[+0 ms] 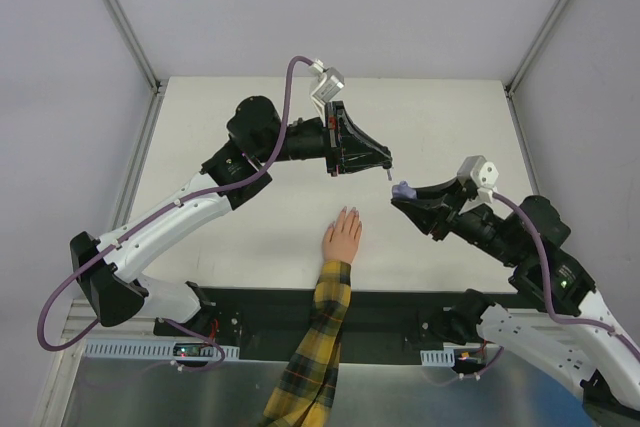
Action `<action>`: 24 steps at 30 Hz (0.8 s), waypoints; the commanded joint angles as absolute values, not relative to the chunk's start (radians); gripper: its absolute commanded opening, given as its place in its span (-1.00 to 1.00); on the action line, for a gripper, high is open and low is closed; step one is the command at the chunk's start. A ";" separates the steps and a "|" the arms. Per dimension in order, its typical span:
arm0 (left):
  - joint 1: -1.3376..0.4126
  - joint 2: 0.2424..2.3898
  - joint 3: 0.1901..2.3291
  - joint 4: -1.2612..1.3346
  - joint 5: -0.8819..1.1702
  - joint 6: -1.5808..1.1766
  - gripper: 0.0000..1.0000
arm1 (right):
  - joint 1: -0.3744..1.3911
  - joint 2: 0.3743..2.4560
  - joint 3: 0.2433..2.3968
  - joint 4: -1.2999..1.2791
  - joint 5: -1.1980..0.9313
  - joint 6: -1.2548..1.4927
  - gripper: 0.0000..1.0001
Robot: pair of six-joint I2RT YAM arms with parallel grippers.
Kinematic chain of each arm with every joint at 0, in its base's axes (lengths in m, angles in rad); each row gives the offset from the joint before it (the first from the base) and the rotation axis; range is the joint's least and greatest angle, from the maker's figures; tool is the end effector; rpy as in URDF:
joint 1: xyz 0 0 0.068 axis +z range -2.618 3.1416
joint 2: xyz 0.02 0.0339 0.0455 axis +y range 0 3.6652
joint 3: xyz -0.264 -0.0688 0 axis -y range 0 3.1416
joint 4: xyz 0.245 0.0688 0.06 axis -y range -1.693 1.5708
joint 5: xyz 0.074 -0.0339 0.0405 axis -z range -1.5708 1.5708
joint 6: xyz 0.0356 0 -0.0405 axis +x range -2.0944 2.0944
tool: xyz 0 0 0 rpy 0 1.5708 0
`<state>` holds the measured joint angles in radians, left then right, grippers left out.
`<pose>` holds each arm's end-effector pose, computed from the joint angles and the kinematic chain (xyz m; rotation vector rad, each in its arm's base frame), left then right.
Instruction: Paint the nails
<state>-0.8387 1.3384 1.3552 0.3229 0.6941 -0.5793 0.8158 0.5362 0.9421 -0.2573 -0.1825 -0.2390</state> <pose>0.1827 -0.2374 0.4683 0.8526 1.2397 -1.6010 0.0654 0.0789 0.4164 -0.8594 1.1708 0.6035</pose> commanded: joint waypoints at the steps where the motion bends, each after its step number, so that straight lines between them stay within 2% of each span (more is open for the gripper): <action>1: -0.850 1.298 1.382 0.310 0.637 -0.534 -1.00 | 0.815 0.503 0.940 -0.225 -0.141 -0.218 -0.99; 8: -0.848 1.261 1.335 0.267 0.523 -0.473 -1.00 | 0.813 0.434 0.940 -0.353 -0.006 -0.164 -0.99; 12: -0.845 1.262 1.283 0.210 0.414 -0.445 -1.00 | 0.813 0.382 0.951 -0.458 0.165 -0.124 -0.99; 16: -0.815 1.299 1.227 0.201 0.350 -0.454 -1.00 | 0.813 0.379 0.910 -0.459 0.309 -0.144 -0.99; 20: -0.733 1.377 1.177 0.205 0.348 -0.503 -1.00 | 0.815 0.446 0.894 -0.407 0.373 -0.196 -0.99; 24: -0.683 1.511 1.152 0.247 0.442 -0.460 -1.00 | 0.796 0.515 0.890 -0.327 0.382 -0.251 -0.99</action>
<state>-0.7235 1.4117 1.1786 0.2150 0.3962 -0.4824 0.8131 0.4530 0.8898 -0.4385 0.3111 -0.1913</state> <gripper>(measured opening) 0.099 0.226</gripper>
